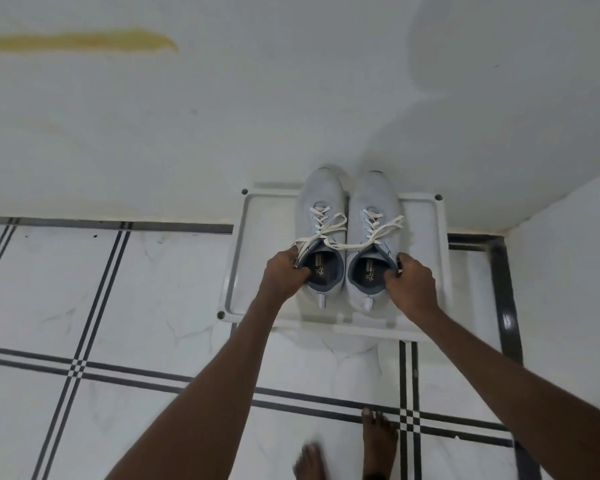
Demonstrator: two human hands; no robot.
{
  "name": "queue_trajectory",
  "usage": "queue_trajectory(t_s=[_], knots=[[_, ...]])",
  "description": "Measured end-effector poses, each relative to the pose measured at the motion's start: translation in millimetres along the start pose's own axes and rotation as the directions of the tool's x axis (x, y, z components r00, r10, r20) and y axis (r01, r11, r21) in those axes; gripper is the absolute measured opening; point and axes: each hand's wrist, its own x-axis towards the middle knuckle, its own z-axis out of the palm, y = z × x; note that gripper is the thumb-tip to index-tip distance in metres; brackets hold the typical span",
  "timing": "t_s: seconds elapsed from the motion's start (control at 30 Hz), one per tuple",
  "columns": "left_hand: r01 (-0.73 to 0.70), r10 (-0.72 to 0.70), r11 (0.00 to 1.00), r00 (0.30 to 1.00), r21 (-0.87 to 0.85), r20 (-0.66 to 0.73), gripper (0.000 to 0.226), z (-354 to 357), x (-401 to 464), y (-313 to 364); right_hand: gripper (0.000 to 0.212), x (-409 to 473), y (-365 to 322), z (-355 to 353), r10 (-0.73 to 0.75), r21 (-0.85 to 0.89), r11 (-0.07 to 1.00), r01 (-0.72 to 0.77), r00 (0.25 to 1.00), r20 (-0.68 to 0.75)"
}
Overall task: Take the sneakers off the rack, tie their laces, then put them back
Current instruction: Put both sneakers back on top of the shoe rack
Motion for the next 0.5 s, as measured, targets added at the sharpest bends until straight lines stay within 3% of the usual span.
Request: queue_trajectory(t_s=[0.37, 0.5], knots=[[0.028, -0.033, 0.998, 0.996, 0.06, 0.083, 0.04, 12.1, 12.9, -33.2, 0.014, -0.9, 16.3, 36.9, 0.004, -0.014, 1.0, -0.004, 1.0, 0.024], [0.032, -0.044, 0.994, 0.993, 0.101, 0.113, 0.036, 9.3, 7.2, -37.5, 0.014, -11.0, 15.6, 36.8, 0.024, -0.022, 1.0, -0.022, 0.998, 0.059]])
